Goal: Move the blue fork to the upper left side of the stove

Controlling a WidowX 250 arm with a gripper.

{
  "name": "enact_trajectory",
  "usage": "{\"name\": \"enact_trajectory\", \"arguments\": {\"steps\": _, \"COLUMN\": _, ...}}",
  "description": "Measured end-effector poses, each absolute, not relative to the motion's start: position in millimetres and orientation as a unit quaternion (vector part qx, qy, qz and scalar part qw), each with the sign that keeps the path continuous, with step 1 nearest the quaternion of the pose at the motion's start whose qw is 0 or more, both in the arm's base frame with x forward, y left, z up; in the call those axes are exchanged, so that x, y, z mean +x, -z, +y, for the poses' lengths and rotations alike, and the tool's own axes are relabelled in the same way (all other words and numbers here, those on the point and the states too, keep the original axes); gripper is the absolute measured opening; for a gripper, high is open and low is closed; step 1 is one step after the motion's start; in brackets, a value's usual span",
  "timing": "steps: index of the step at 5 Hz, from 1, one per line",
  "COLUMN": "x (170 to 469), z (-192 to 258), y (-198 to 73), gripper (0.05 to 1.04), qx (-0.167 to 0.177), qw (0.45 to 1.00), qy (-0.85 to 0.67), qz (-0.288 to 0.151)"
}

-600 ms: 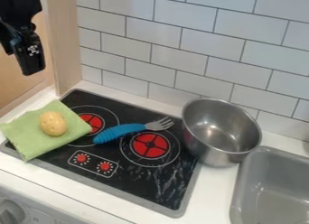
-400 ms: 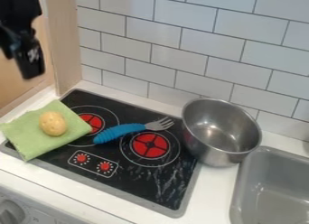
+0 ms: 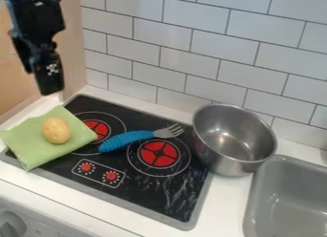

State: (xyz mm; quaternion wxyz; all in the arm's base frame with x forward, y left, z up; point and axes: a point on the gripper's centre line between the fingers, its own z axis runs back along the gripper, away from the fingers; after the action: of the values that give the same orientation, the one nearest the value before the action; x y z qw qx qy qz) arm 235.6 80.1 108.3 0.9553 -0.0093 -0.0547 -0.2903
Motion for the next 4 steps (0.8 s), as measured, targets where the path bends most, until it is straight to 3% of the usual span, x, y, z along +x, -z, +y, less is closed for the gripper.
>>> {"name": "enact_trajectory", "arguments": {"steps": 1, "x": 254, "z": 60, "y": -110, "gripper": 0.999, "qx": -0.009, "qw": 0.930, "qy": 0.362, "qz": -0.063}}
{"name": "enact_trajectory", "arguments": {"steps": 2, "x": 275, "z": 43, "y": -100, "gripper": 0.999, "qx": -0.003, "qw": 0.906, "qy": 0.422, "qz": -0.043}}
{"name": "enact_trajectory", "arguments": {"steps": 4, "x": 290, "z": 32, "y": -72, "gripper": 0.999, "qx": 0.009, "qw": 0.898, "qy": 0.439, "qz": -0.039}}
